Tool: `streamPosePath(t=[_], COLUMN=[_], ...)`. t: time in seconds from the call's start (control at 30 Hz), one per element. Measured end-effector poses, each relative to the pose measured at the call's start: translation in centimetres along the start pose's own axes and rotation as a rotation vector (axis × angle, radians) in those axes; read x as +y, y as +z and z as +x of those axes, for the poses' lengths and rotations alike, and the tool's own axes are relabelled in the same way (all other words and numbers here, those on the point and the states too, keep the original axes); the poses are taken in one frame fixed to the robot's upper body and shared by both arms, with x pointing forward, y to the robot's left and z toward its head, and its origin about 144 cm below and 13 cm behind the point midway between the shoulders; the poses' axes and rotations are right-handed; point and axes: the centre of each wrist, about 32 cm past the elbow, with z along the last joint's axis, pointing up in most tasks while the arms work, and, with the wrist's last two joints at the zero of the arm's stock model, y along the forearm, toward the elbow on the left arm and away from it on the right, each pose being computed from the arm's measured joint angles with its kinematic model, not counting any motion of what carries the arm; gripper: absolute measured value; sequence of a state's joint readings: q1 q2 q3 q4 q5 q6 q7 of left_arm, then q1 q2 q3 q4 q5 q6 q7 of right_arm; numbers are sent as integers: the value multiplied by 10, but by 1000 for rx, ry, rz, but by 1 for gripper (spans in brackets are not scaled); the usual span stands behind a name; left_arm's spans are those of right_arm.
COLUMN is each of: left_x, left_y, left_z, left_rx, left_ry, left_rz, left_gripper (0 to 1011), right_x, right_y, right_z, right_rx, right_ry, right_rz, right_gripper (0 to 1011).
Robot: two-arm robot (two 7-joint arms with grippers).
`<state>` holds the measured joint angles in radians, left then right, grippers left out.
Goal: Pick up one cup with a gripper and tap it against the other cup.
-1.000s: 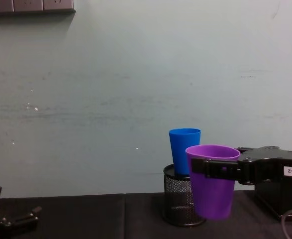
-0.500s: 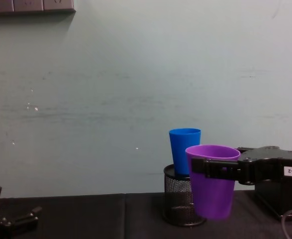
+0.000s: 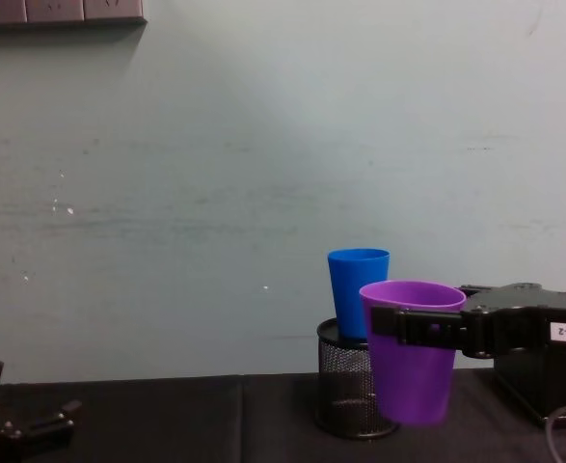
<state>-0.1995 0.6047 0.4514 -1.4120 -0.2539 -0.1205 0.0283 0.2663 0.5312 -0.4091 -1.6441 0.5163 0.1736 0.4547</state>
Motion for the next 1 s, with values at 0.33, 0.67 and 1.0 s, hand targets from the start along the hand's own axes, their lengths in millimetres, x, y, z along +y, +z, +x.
streamPosePath(t=[0.33,0.67,1.0], left_x=[0,0,0], left_y=[0,0,0], left_z=[0,0,0], left_rx=[0,0,0], left_ry=[0,0,0], left_rz=[0,0,0], left_gripper=[1000,1000,1000], right_x=[0,0,0], right_y=[0,0,0], right_z=[0,0,0], right_rx=[0,0,0], right_ry=[0,0,0], right_rz=[0,0,0], right_gripper=[735,735,735])
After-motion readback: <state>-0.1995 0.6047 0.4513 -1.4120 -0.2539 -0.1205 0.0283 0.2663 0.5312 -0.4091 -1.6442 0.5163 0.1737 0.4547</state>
